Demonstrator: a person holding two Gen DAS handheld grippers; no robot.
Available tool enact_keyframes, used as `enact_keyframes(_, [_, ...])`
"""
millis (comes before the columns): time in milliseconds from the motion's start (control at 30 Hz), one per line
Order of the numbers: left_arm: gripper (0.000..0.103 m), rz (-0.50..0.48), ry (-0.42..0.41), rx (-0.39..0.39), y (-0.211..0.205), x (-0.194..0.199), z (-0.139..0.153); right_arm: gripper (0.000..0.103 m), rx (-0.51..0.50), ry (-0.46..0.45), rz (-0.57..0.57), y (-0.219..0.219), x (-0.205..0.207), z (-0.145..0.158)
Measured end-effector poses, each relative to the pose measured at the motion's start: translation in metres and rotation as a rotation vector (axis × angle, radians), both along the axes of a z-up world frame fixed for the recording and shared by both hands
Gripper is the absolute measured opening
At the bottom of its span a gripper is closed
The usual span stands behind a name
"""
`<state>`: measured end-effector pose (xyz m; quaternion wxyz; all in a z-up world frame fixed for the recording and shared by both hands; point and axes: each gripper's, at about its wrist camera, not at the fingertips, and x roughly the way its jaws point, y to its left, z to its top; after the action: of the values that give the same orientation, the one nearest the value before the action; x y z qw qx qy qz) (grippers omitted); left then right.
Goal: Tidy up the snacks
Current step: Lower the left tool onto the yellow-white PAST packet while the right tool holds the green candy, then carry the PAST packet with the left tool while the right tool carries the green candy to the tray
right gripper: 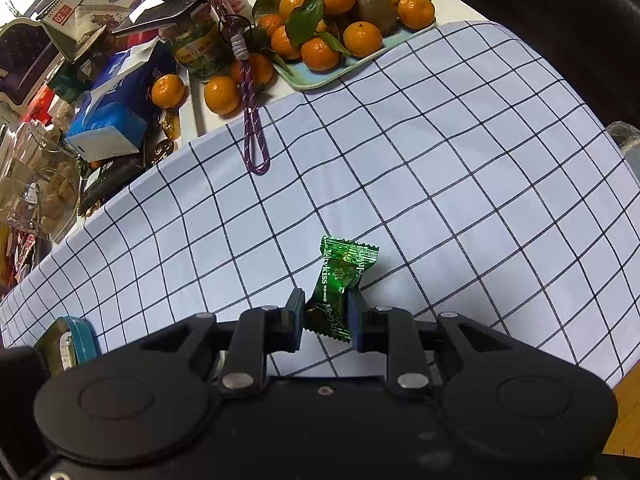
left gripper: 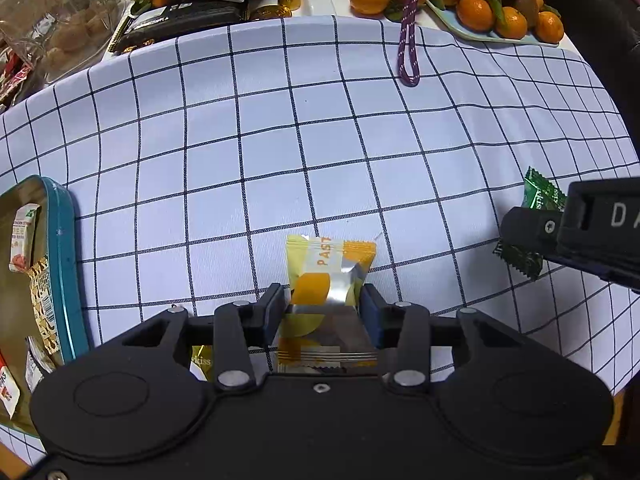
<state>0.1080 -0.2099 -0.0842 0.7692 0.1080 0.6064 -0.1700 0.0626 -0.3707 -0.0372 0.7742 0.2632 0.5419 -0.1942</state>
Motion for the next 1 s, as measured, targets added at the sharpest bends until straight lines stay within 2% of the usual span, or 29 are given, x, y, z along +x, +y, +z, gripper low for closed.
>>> enact_keyframes(233, [0.041,0.076,0.003,-0.044,0.01,0.0,0.004,0.025,0.006,-0.015,0.022,0.004,0.001,0.004])
enact_keyframes(367, [0.04,0.11,0.022,-0.073,0.015,0.008,0.017,0.024,0.012,-0.033,0.019,0.0,-0.001,0.009])
enact_keyframes(433, [0.04,0.107,-0.004,-0.064,0.016,0.012,0.028,0.024,0.014,-0.044,0.014,-0.003,-0.003,0.013])
enact_keyframes(567, [0.041,0.106,-0.111,-0.012,0.023,0.02,0.048,0.024,0.018,-0.052,-0.003,-0.007,-0.004,0.015])
enact_keyframes(767, [0.041,0.194,-0.184,0.013,0.055,0.036,0.058,0.024,0.019,-0.055,0.0,-0.001,0.0,0.016])
enact_keyframes(833, [0.041,0.222,-0.182,0.035,0.064,0.041,0.058,0.024,0.02,-0.055,0.008,0.003,0.003,0.015])
enact_keyframes(1000, [0.041,0.236,-0.119,0.012,0.081,0.043,0.056,0.024,0.018,-0.041,0.009,0.008,0.007,0.011])
